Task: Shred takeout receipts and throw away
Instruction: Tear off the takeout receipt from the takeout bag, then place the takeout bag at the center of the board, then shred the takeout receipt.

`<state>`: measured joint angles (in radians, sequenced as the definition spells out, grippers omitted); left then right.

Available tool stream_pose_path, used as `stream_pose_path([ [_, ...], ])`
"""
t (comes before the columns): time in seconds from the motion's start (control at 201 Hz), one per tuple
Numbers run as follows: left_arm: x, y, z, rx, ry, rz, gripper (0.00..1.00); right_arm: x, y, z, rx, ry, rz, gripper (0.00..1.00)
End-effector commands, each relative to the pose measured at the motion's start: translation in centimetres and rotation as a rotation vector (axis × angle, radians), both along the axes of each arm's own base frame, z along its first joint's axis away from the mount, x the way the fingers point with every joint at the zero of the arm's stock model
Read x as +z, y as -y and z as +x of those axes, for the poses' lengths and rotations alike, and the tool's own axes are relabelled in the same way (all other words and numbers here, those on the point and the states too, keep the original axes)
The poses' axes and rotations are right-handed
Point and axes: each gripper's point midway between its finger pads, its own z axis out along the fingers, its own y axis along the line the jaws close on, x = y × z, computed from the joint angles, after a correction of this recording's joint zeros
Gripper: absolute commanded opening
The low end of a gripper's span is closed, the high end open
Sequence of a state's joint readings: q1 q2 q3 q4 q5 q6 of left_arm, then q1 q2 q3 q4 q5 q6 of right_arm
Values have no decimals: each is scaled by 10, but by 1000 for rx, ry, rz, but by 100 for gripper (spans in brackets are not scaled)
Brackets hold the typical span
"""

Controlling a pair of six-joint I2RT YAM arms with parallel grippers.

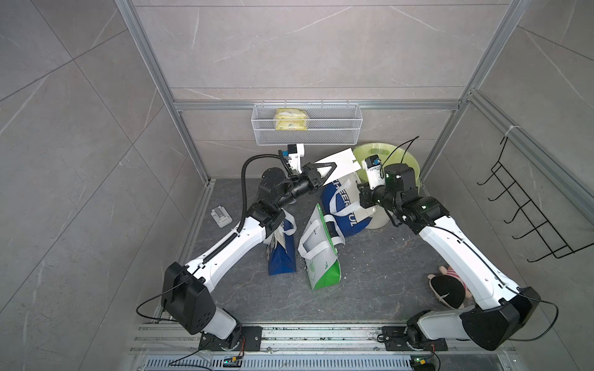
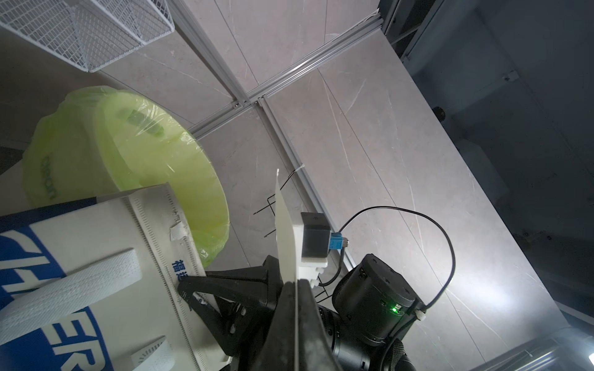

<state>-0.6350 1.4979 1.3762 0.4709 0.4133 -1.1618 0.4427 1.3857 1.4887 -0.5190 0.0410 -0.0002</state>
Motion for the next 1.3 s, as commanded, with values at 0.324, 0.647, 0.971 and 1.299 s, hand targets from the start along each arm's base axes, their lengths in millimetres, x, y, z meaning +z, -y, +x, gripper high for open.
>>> stream_pose_path([
  [0.324,-16,-24,-11,130,155,323,0,-37,-9,-6,25,-131,47,0],
  [0.647,-31,-27,-36,30,315,589,0,-8,-8,-22,93,-56,31,59],
  [0.971,-17,-49,-96,-58,822,761,0,66,-41,-115,645,392,-67,61],
  [1.299,-27,-55,-146,-203,1182,761,0,101,-69,-157,980,604,-64,63],
])
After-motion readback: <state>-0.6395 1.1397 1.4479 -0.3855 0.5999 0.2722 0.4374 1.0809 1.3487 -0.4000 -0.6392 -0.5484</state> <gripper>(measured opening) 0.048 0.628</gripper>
